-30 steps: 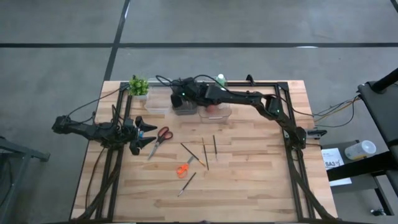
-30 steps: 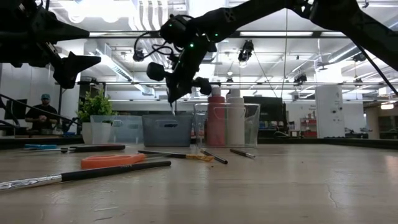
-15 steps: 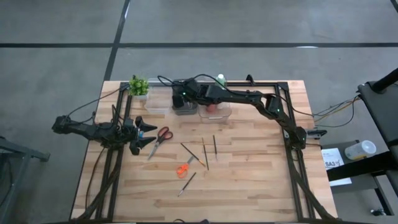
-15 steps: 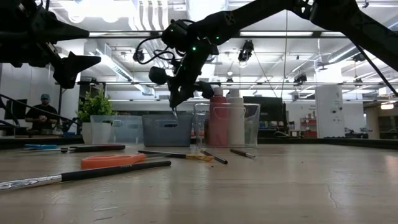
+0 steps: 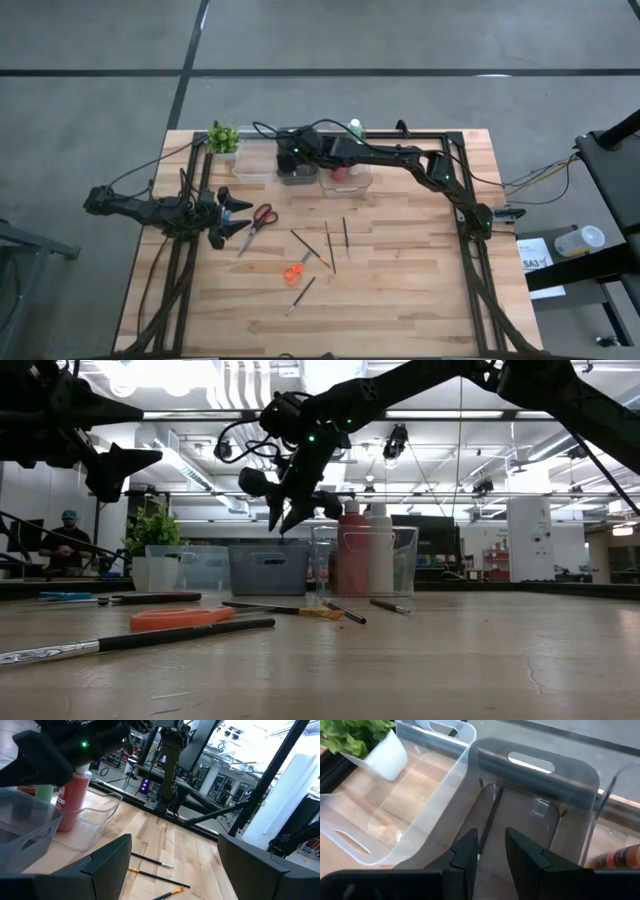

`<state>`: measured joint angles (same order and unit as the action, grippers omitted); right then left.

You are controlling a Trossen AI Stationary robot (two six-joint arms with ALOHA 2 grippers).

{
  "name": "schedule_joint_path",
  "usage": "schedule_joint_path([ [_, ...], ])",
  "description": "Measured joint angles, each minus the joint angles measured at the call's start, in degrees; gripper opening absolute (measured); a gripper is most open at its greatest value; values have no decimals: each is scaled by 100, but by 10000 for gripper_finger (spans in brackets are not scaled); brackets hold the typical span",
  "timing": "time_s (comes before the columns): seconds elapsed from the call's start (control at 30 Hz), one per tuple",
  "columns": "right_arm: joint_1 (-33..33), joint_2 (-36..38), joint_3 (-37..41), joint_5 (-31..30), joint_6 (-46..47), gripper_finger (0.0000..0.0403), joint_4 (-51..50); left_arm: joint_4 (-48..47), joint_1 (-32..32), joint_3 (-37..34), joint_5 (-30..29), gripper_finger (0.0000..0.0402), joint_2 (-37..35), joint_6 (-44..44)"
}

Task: Pick & Place Paint Supplies
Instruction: Put the top silver paintbrush into the black bin

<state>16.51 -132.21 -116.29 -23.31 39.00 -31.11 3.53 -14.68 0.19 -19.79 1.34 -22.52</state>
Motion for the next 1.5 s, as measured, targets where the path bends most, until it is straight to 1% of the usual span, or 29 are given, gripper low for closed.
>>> schedule_joint_path([
  [0.1,-43,22,-82,-4,-110,98,284,0,0,0,0,303,0,0],
  [0.2,-159,91,-166,-33,-692,98,655,0,0,0,0,303,0,0],
  [0.3,-316,219,-302,-211,-916,98,774,0,0,0,-2,303,0,0],
  [0.37,-391,329,-395,-215,-912,98,663,0,2,0,-2,303,0,0],
  [0.47,-486,562,-448,-78,-889,98,142,1,2,0,-4,303,0,0],
  [0.6,-733,988,-400,-286,-814,98,-699,1,2,0,-6,303,0,0],
  [0.67,-865,1220,-373,-303,-535,98,-1282,2,2,0,-6,303,0,0],
  [0.77,-1020,1549,-344,-30,21,98,-2457,0,2,0,-4,303,0,0],
  [0.83,-1140,1750,-289,100,248,98,-3020,1,2,0,1,303,0,0],
  [1.0,-1583,2186,137,-94,937,98,-4013,0,2,0,4,303,0,0],
  [1.17,-2061,2505,989,-471,1866,98,-4069,0,2,0,7,303,0,-1],
  [1.37,-2439,2564,2144,-497,3284,98,-3961,0,2,0,7,303,0,0],
  [1.5,-2621,2551,2825,-516,4128,98,-3286,0,2,0,7,303,0,0],
])
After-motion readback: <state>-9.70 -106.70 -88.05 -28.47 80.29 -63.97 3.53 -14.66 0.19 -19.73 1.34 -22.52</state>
